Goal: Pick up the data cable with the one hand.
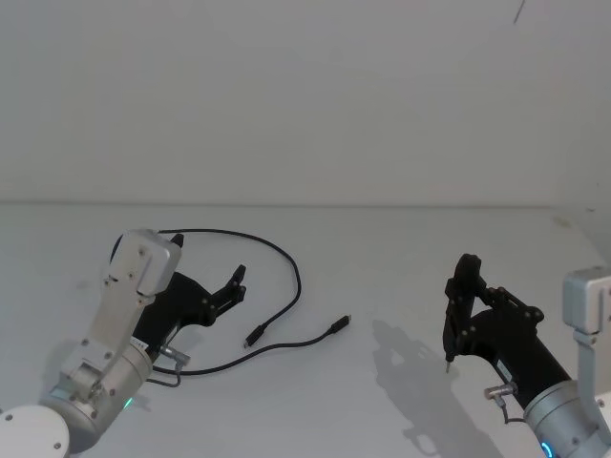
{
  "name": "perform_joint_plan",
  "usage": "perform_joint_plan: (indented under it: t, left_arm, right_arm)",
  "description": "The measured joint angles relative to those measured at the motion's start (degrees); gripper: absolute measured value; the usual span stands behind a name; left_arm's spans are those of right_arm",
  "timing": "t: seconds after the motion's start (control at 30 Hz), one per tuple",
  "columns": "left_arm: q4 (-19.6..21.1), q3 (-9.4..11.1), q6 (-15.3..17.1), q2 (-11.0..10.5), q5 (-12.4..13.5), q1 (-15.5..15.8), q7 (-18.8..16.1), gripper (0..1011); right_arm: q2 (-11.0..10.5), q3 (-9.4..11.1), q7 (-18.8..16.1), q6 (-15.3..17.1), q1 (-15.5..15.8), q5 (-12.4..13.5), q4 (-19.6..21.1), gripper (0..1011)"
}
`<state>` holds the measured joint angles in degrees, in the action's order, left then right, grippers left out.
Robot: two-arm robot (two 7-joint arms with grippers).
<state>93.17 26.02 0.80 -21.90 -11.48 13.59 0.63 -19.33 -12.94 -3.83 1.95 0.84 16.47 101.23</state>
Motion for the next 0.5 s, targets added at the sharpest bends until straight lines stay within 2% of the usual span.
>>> perform_joint_plan:
  t: [0.5]
  left_arm:
    - [0.0,0.0,0.0,0.0,0.0,0.0,0.0,1001]
  right_arm:
    - [0.0,0.0,0.0,0.0,0.0,0.0,0.0,279]
